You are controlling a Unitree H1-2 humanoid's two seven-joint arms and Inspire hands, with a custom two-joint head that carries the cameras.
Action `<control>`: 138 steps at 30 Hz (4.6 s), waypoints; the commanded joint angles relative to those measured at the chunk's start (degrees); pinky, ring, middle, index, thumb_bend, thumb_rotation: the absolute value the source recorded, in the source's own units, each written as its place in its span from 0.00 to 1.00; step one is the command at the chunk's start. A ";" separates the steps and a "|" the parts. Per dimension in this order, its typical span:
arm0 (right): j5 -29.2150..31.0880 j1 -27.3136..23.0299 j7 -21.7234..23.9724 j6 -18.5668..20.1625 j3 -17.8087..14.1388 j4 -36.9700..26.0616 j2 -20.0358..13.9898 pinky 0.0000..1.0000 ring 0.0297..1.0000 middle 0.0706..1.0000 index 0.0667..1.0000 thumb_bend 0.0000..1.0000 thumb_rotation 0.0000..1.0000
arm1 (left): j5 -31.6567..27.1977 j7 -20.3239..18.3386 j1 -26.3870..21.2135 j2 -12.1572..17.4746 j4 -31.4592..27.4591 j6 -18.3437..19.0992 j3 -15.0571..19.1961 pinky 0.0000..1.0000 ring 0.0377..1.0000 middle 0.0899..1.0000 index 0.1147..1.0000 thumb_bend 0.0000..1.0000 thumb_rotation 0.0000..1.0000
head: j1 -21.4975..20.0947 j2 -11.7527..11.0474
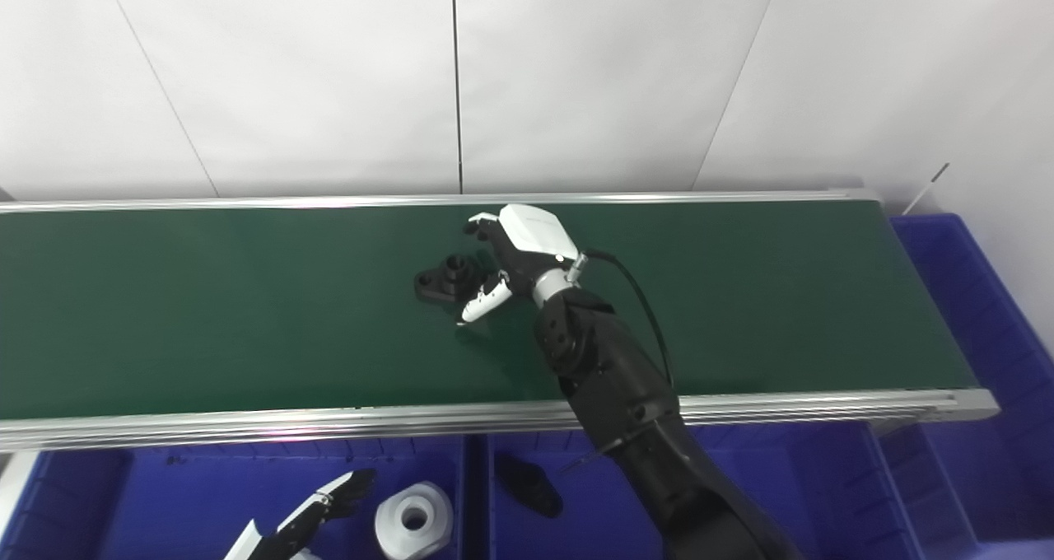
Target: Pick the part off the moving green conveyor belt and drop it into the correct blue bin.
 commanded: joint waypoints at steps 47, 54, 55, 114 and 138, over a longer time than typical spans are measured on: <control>-4.44 4.05 -5.30 -3.91 10.81 -5.92 -4.69 0.29 0.35 0.44 0.51 0.51 0.00 | -1.44 2.47 0.17 0.70 -3.36 -1.98 -0.98 0.81 0.86 0.88 0.89 0.78 0.37 | 0.23 1.71; -4.54 9.13 -2.31 -0.62 6.72 -19.75 -7.46 0.22 0.34 0.42 0.49 0.51 0.00 | -1.68 1.70 -0.01 0.28 -3.17 -1.98 -0.23 0.81 0.85 0.88 0.89 0.77 0.34 | 0.75 1.79; -4.65 9.81 -1.56 -0.07 6.14 -21.38 -7.72 0.23 0.33 0.42 0.50 0.51 0.00 | -1.73 1.62 -0.04 0.24 -3.11 -1.98 -0.17 0.81 0.85 0.88 0.89 0.77 0.34 | 0.84 1.79; -12.34 42.45 25.74 4.55 -0.32 -47.67 -20.99 0.32 0.39 0.45 0.46 0.53 0.00 | -10.88 -23.45 3.12 -11.67 -3.02 -1.98 23.26 0.83 0.85 0.87 0.89 0.79 0.34 | -11.67 1.97; 13.80 52.57 24.04 -0.28 -11.86 -64.50 -22.48 0.77 0.88 0.91 0.96 0.80 0.33 | -7.27 -24.54 4.58 -14.99 -7.21 -1.98 23.45 0.82 0.86 0.87 0.88 0.82 0.35 | -0.06 5.83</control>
